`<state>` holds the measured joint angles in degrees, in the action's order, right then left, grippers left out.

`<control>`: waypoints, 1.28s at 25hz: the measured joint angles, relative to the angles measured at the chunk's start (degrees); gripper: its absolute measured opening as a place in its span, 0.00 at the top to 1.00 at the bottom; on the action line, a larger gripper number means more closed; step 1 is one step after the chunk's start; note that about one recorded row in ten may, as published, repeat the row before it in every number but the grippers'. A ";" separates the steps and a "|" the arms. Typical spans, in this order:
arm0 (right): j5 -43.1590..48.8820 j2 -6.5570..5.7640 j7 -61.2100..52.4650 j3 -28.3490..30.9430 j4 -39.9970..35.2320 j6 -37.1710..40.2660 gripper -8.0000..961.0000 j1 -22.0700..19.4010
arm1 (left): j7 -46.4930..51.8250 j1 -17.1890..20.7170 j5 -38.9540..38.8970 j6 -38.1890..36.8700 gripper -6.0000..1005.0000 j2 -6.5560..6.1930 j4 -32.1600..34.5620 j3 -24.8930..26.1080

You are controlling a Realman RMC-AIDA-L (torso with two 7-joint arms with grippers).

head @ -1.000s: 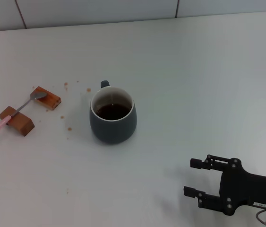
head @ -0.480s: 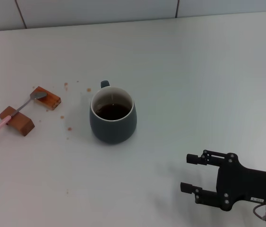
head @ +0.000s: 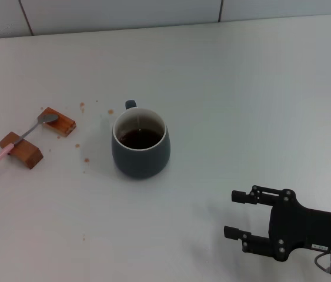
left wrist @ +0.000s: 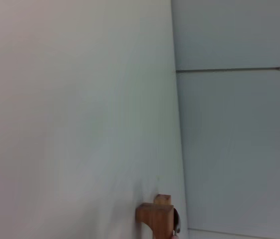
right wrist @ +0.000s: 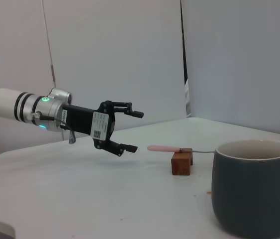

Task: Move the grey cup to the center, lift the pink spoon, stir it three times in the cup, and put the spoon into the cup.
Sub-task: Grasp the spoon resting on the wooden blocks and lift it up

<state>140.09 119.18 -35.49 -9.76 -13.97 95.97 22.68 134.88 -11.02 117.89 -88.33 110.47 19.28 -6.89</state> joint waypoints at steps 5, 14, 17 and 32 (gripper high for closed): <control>0.00 0.00 0.00 0.00 0.00 0.01 0.29 0.00 | 0.45 -0.56 0.77 0.73 0.18 0.10 -0.64 -0.05; 0.00 0.08 -0.31 0.00 0.00 0.08 0.29 -0.18 | 0.86 -2.48 1.81 2.95 0.18 0.71 -0.84 -0.45; 0.00 0.09 -0.35 0.00 0.00 0.09 0.29 -0.26 | 1.02 -2.96 1.95 3.32 0.18 0.74 -0.86 -0.60; -0.20 0.06 -0.44 0.00 0.00 0.10 0.29 0.00 | 0.76 -6.46 3.34 7.28 0.18 1.50 -3.06 -0.85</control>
<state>139.89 119.24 -35.93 -9.76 -13.98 96.07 22.68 135.65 -17.48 121.24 -81.05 111.97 16.21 -7.74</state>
